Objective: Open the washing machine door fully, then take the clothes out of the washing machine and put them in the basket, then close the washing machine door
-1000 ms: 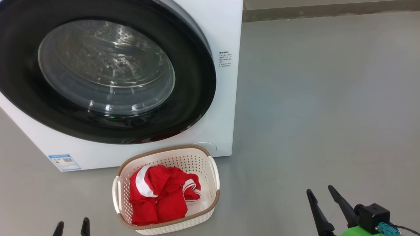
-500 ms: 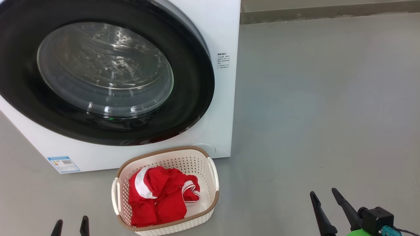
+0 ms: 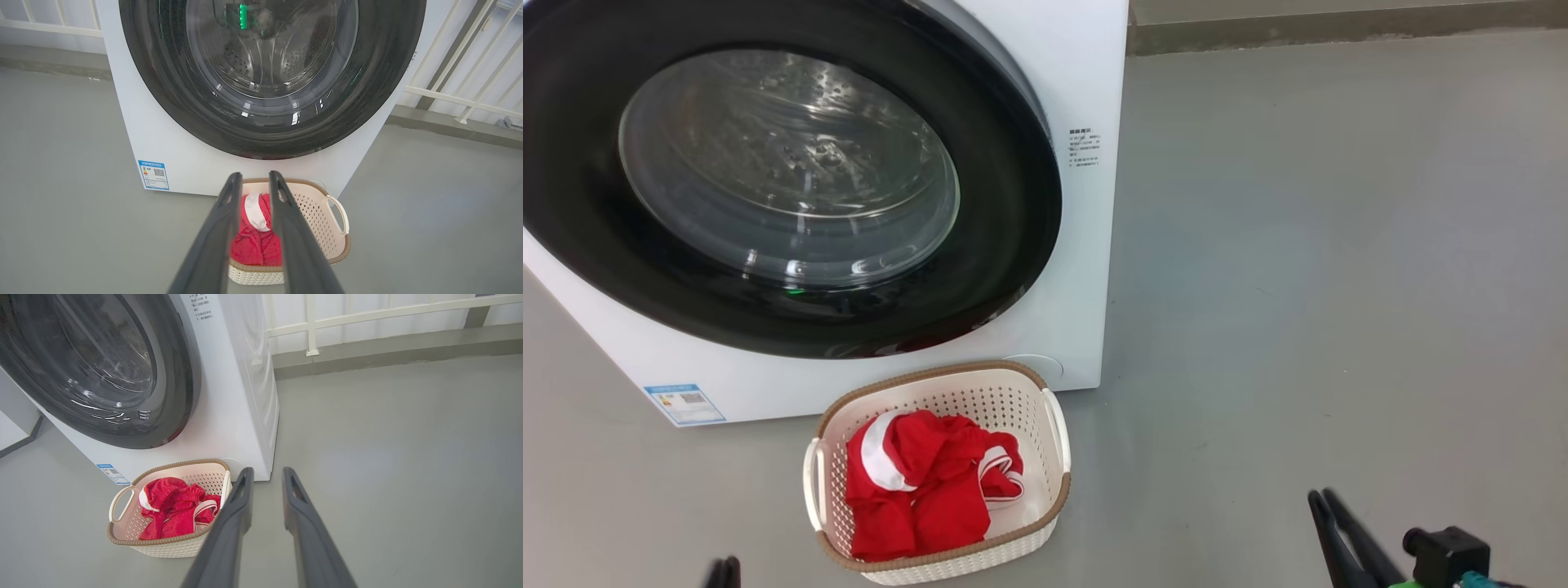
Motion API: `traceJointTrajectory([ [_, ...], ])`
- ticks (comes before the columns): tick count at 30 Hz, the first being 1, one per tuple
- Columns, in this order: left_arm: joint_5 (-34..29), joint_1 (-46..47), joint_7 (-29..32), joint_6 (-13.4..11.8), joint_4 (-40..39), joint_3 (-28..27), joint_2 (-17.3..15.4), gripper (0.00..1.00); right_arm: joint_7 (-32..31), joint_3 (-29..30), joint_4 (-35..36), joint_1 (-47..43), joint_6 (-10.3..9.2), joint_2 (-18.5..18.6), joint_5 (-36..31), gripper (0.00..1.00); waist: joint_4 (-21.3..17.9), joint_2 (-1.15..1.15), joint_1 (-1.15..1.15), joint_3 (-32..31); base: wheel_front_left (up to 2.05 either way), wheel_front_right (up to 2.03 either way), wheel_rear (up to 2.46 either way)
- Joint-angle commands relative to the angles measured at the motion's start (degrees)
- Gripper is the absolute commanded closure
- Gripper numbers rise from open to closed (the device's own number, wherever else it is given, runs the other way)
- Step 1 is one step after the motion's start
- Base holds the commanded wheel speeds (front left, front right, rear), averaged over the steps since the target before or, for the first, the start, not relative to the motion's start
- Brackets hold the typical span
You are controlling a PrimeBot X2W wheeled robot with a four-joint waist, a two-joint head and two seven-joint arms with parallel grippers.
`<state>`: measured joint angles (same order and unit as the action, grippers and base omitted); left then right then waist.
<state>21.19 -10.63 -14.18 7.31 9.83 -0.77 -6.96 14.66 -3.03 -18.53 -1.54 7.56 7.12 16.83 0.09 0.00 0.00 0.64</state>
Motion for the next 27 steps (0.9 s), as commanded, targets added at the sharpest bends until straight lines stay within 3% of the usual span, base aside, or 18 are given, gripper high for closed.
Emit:
traceJointTrajectory([
  [1, 0.12, 0.02, 0.05, 0.0, 0.31, 0.11, 0.26, 1.0, -0.04, -0.01, -0.33, 0.0, 0.0, -0.11, 0.12, 1.0, 0.0, 0.0, 0.0, 0.0, 0.0, 0.0, 0.0],
  [8, 3.79, 0.78, 1.06, 0.01, 0.82, 0.03, 0.73, 1.0, -1.06, 0.39, -0.44, 0.31, 0.0, -0.42, 3.99, 1.0, 0.0, 0.0, 0.13, -0.15, 0.0, 0.0, 0.0],
  [13, 6.66, 1.46, 1.83, 0.02, 1.02, -0.14, 0.82, 1.0, -1.87, 0.73, -0.28, 0.62, -0.01, -0.55, 7.01, 1.0, -0.01, 0.0, 0.01, -0.07, 0.0, 0.0, 0.0],
  [27, 14.71, 3.4, 4.04, 0.04, 1.45, -0.69, 1.11, 1.0, -4.18, 1.74, 0.28, 1.55, -0.02, -0.93, 15.51, 1.0, -0.02, 0.0, 0.0, -0.1, 0.0, 0.0, 0.0],
])
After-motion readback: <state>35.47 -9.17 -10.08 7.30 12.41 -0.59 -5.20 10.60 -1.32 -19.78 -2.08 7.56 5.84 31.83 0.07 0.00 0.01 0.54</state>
